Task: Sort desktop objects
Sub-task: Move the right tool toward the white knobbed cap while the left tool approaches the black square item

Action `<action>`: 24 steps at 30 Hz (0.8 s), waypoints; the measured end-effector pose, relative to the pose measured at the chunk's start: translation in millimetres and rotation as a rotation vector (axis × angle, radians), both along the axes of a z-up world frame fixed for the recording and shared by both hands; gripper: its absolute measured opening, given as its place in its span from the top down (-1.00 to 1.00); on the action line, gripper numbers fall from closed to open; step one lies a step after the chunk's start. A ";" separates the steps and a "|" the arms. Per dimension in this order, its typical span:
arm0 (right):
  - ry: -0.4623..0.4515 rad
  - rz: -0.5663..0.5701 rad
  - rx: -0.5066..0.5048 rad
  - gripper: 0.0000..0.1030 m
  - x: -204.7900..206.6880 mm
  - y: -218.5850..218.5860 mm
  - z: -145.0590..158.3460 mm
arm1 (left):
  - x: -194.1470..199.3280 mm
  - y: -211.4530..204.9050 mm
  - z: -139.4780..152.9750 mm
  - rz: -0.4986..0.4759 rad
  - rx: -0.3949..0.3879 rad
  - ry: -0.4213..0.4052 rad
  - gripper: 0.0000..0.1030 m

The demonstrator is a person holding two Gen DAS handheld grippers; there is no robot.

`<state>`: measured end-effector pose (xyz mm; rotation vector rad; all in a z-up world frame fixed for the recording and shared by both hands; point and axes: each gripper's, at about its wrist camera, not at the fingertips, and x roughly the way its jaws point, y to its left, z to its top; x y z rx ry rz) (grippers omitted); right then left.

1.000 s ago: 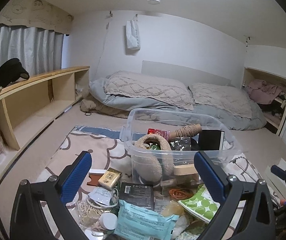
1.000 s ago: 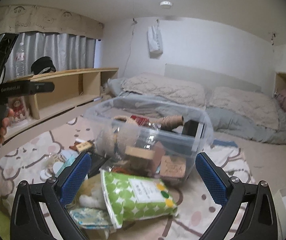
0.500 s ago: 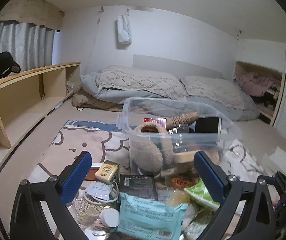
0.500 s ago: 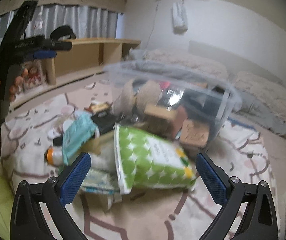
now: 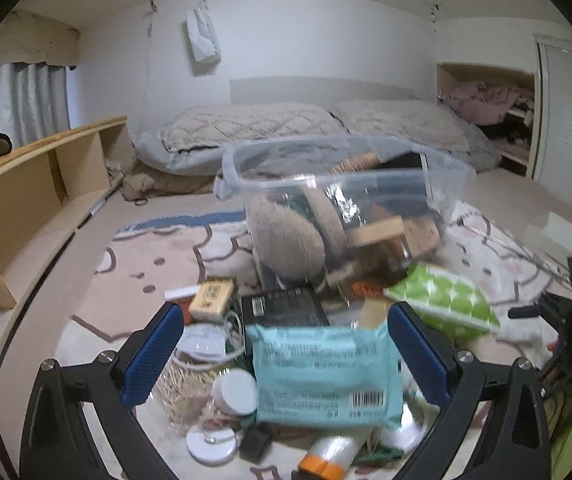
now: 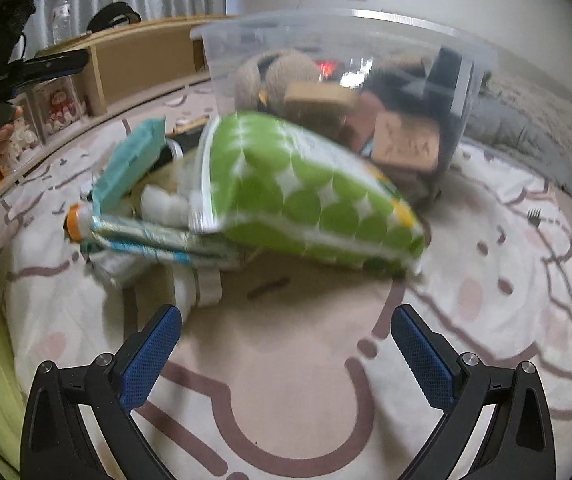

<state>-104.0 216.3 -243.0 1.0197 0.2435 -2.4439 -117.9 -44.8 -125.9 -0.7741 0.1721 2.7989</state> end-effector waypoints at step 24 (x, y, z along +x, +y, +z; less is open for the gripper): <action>-0.154 0.068 0.115 -1.00 -7.3 -19.3 -41.6 | 27.7 -38.1 -90.2 -0.124 -0.024 -0.327 -0.90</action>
